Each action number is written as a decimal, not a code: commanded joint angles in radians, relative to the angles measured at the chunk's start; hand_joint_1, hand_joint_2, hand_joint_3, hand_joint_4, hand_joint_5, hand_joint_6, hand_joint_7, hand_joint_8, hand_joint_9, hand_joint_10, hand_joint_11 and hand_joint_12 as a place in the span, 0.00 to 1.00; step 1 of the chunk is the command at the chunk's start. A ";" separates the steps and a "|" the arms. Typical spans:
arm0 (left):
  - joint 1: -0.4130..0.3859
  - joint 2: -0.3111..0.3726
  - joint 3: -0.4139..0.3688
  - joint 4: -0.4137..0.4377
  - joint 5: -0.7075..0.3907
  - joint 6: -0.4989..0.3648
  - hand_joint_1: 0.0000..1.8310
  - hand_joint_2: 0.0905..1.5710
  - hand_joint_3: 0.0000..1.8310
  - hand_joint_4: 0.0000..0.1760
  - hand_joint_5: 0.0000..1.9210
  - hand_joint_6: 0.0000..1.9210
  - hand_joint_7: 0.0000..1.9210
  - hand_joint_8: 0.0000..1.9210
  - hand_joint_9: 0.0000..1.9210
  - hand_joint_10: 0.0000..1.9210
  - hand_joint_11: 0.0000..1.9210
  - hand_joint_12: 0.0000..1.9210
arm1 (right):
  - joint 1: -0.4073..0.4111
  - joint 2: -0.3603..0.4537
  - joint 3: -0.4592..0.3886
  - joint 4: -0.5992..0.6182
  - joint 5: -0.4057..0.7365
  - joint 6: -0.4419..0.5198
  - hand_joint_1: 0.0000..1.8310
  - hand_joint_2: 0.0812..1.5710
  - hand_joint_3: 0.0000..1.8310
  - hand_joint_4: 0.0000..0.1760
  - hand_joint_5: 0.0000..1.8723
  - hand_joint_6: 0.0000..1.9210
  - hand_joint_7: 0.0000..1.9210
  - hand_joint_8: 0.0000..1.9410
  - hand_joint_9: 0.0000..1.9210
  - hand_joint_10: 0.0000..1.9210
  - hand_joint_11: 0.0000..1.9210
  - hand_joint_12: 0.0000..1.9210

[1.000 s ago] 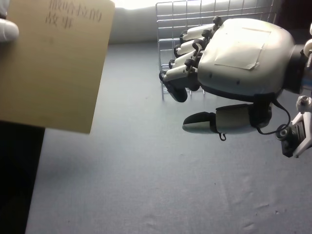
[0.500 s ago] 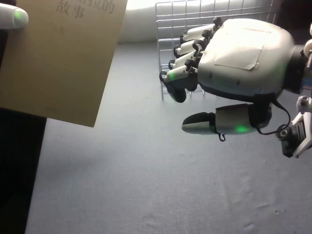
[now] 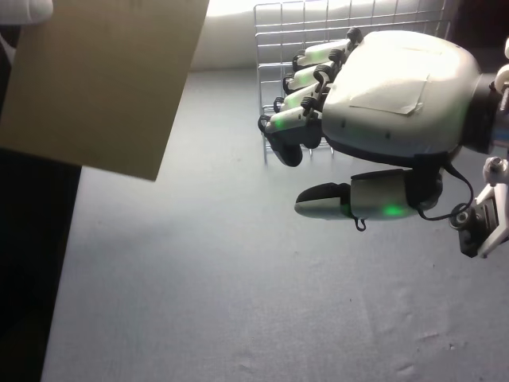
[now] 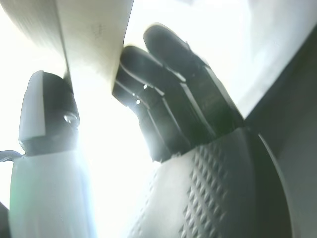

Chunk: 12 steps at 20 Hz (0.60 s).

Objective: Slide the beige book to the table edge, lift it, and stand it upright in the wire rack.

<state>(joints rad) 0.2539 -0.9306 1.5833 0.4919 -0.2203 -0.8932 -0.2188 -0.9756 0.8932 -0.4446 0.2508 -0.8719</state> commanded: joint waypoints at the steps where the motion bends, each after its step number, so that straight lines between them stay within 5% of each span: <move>1: -0.019 0.007 0.015 -0.061 -0.102 0.015 0.75 0.71 0.00 0.00 0.43 0.52 0.50 0.55 0.48 0.68 0.41 0.75 | 0.007 0.004 -0.002 0.013 0.113 -0.003 0.21 0.77 0.00 0.00 0.30 0.59 0.33 0.61 0.24 0.79 0.16 1.00; 6: -0.063 -0.008 0.031 -0.083 -0.116 0.094 0.75 0.71 0.00 0.00 0.42 0.52 0.49 0.56 0.48 0.68 0.41 0.75 | 0.007 0.004 -0.002 0.013 0.113 -0.003 0.22 0.77 0.00 0.00 0.30 0.58 0.34 0.59 0.25 0.80 0.17 1.00; 10: -0.077 -0.025 0.036 -0.372 -0.153 0.338 0.75 0.71 0.00 0.00 0.42 0.53 0.49 0.56 0.48 0.68 0.41 0.75 | 0.007 0.004 -0.002 0.013 0.114 -0.003 0.23 0.78 0.00 0.00 0.34 0.55 0.36 0.60 0.27 0.80 0.19 1.00; 12: -0.082 -0.034 0.036 -0.409 -0.167 0.362 0.75 0.70 0.00 0.00 0.43 0.52 0.50 0.54 0.49 0.67 0.41 0.75 | 0.007 0.004 -0.002 0.013 0.114 -0.003 0.23 0.78 0.00 0.00 0.34 0.55 0.36 0.59 0.28 0.78 0.18 1.00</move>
<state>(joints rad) 0.1886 -0.9707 1.6104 0.1173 -0.2619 -0.5163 -0.2188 -0.9756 0.8932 -0.4446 0.2501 -0.8722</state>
